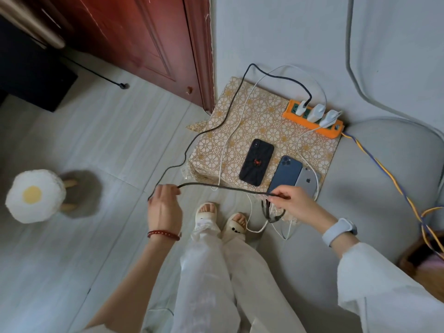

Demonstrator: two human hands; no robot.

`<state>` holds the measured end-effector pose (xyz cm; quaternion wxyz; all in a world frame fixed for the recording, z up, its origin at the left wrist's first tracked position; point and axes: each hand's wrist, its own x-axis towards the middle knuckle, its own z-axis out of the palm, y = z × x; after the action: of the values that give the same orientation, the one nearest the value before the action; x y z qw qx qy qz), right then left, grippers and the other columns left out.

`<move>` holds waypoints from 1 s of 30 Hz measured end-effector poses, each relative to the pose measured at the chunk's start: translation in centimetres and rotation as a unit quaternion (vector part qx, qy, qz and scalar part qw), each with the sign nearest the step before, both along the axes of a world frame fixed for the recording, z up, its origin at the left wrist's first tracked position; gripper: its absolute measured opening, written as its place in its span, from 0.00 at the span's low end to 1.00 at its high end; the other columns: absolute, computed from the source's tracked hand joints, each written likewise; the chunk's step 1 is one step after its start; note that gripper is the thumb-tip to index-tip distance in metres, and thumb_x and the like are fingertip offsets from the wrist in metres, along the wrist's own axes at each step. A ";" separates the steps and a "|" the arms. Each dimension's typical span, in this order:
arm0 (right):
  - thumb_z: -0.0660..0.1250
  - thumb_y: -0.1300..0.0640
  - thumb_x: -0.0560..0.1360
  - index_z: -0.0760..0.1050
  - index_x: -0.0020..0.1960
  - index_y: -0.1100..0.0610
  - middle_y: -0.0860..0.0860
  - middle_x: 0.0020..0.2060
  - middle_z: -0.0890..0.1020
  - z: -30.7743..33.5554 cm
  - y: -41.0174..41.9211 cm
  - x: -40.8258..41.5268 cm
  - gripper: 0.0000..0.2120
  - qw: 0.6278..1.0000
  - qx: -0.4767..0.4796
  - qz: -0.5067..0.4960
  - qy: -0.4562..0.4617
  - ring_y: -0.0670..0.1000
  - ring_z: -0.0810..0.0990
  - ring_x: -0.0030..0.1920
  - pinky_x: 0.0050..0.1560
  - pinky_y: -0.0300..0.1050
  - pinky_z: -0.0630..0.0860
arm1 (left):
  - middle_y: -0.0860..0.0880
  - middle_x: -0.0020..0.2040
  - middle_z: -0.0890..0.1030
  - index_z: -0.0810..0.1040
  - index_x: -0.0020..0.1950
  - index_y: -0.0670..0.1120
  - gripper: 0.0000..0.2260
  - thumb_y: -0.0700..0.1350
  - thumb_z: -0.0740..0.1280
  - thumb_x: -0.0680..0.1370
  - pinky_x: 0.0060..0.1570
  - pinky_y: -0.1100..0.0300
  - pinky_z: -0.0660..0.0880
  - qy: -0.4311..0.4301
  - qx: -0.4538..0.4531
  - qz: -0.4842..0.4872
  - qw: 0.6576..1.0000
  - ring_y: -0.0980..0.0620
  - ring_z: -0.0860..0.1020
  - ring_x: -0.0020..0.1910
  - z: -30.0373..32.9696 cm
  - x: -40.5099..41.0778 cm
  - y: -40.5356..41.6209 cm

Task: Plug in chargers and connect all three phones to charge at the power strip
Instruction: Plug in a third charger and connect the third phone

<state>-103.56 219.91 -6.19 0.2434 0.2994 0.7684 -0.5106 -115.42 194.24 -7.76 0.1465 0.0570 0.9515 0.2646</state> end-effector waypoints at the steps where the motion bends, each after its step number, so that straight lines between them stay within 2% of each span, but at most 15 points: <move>1: 0.66 0.57 0.74 0.79 0.41 0.57 0.52 0.32 0.78 -0.1 0.2 0.2 0.04 0.999 -0.004 -0.036 0.001 0.49 0.73 0.35 0.40 0.43 0.68 | 0.37 0.46 0.78 0.76 0.44 0.37 0.10 0.28 0.57 0.72 0.48 0.46 0.72 -0.009 -0.020 0.002 1.000 0.36 0.77 0.41 -0.3 -0.2 -0.7; 3: 0.67 0.55 0.73 0.80 0.42 0.54 0.50 0.31 0.78 -0.3 0.0 0.0 0.05 0.995 0.003 -0.092 0.028 0.46 0.73 0.33 0.39 0.40 0.68 | 0.40 0.43 0.80 0.78 0.42 0.40 0.09 0.33 0.58 0.74 0.49 0.48 0.72 -0.059 -0.031 -0.060 0.996 0.38 0.77 0.41 -0.8 -0.2 -1.4; 5: 0.68 0.54 0.72 0.82 0.46 0.54 0.44 0.31 0.80 0.3 -1.0 -0.6 0.06 0.993 -0.001 -0.105 0.060 0.40 0.74 0.32 0.38 0.34 0.69 | 0.46 0.40 0.82 0.78 0.39 0.46 0.11 0.41 0.58 0.78 0.48 0.53 0.73 -0.186 0.002 -0.102 0.977 0.44 0.79 0.42 -0.7 -0.2 -1.1; 7: 0.69 0.54 0.72 0.82 0.48 0.53 0.43 0.36 0.82 0.9 -2.5 -1.2 0.07 0.995 -0.029 -0.070 0.071 0.43 0.78 0.35 0.41 0.37 0.72 | 0.50 0.40 0.82 0.79 0.38 0.49 0.14 0.49 0.58 0.78 0.47 0.57 0.71 -0.300 0.075 -0.083 0.947 0.53 0.79 0.43 0.1 -0.4 -0.1; 8: 0.69 0.55 0.72 0.82 0.49 0.54 0.46 0.38 0.84 1.2 -3.2 -1.5 0.08 0.996 -0.039 -0.042 0.074 0.48 0.79 0.37 0.42 0.39 0.72 | 0.49 0.42 0.82 0.80 0.40 0.47 0.13 0.51 0.59 0.77 0.47 0.59 0.70 -0.319 0.125 -0.059 0.938 0.53 0.79 0.44 0.4 -0.5 0.5; 10: 0.68 0.56 0.72 0.82 0.50 0.56 0.49 0.40 0.84 1.3 -4.1 -1.8 0.08 0.996 -0.046 -0.003 0.078 0.54 0.79 0.39 0.40 0.38 0.72 | 0.46 0.48 0.81 0.78 0.49 0.45 0.11 0.50 0.64 0.73 0.49 0.62 0.71 -0.290 0.196 -0.031 0.936 0.49 0.79 0.49 0.9 -1.0 1.5; 11: 0.68 0.56 0.73 0.82 0.51 0.56 0.47 0.39 0.83 1.2 -4.3 -2.0 0.09 0.996 -0.045 0.003 0.075 0.52 0.79 0.36 0.37 0.35 0.71 | 0.46 0.50 0.81 0.76 0.53 0.46 0.11 0.48 0.67 0.73 0.50 0.64 0.71 -0.260 0.204 -0.051 0.942 0.50 0.79 0.51 1.1 -1.2 1.8; 13: 0.68 0.56 0.73 0.81 0.53 0.58 0.40 0.35 0.80 1.0 -4.3 -2.1 0.10 0.998 -0.040 0.004 0.057 0.42 0.77 0.29 0.31 0.26 0.67 | 0.51 0.51 0.80 0.72 0.58 0.51 0.18 0.48 0.71 0.70 0.53 0.65 0.70 -0.197 0.182 -0.135 0.954 0.54 0.78 0.51 1.4 -1.5 2.0; 14: 0.67 0.57 0.73 0.81 0.53 0.59 0.37 0.31 0.78 0.9 -4.2 -2.1 0.10 0.998 -0.037 0.004 0.046 0.39 0.75 0.25 0.28 0.25 0.66 | 0.53 0.52 0.79 0.70 0.60 0.51 0.22 0.50 0.71 0.69 0.54 0.63 0.70 -0.167 0.161 -0.181 0.956 0.56 0.77 0.52 1.6 -1.6 2.0; 16: 0.67 0.58 0.74 0.81 0.51 0.59 0.38 0.21 0.76 0.6 -3.9 -2.1 0.09 0.999 -0.028 0.015 0.028 0.38 0.72 0.20 0.24 0.26 0.64 | 0.53 0.54 0.78 0.69 0.63 0.51 0.25 0.53 0.68 0.67 0.57 0.60 0.70 -0.110 0.129 -0.253 0.953 0.55 0.76 0.54 1.8 -1.8 1.9; 18: 0.66 0.58 0.74 0.82 0.49 0.58 0.41 0.23 0.77 0.6 -4.0 -2.2 0.08 0.999 -0.018 0.032 0.018 0.37 0.71 0.20 0.23 0.27 0.63 | 0.51 0.55 0.79 0.72 0.63 0.50 0.24 0.55 0.65 0.68 0.59 0.54 0.70 -0.079 0.094 -0.310 0.943 0.50 0.76 0.55 1.7 -1.8 2.0; 21: 0.67 0.57 0.73 0.83 0.47 0.57 0.46 0.29 0.79 0.3 -4.8 -2.5 0.07 0.999 -0.006 0.035 0.033 0.38 0.72 0.24 0.27 0.28 0.65 | 0.47 0.55 0.81 0.73 0.63 0.48 0.20 0.53 0.62 0.72 0.59 0.51 0.70 -0.093 0.045 -0.379 0.919 0.46 0.77 0.55 1.3 -0.5 2.8; 24: 0.68 0.58 0.72 0.83 0.46 0.54 0.43 0.31 0.81 0.4 -5.2 -2.3 0.06 0.998 -0.015 -0.018 0.058 0.41 0.73 0.29 0.31 0.29 0.67 | 0.45 0.51 0.80 0.76 0.60 0.47 0.13 0.46 0.62 0.76 0.53 0.52 0.72 -0.101 0.068 -0.375 0.919 0.45 0.77 0.49 1.0 0.5 3.4; 26: 0.69 0.58 0.72 0.83 0.46 0.53 0.39 0.27 0.79 0.5 -4.9 -1.9 0.06 0.996 -0.031 -0.039 0.069 0.39 0.73 0.28 0.30 0.28 0.67 | 0.44 0.50 0.78 0.77 0.58 0.47 0.12 0.46 0.63 0.76 0.54 0.53 0.72 -0.090 0.068 -0.366 0.924 0.46 0.76 0.49 0.8 0.4 3.4; 30: 0.68 0.56 0.72 0.82 0.42 0.50 0.41 0.26 0.79 0.5 -4.6 -1.2 0.04 0.996 -0.045 -0.016 0.071 0.39 0.72 0.27 0.30 0.28 0.66 | 0.44 0.47 0.79 0.79 0.51 0.44 0.08 0.43 0.62 0.76 0.45 0.55 0.73 -0.074 0.083 -0.366 0.924 0.44 0.78 0.45 1.2 0.2 3.8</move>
<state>-104.78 215.28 -5.74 0.1928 0.2634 0.7553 -0.5683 -115.26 197.99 -6.55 0.2980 0.3934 0.8256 0.2736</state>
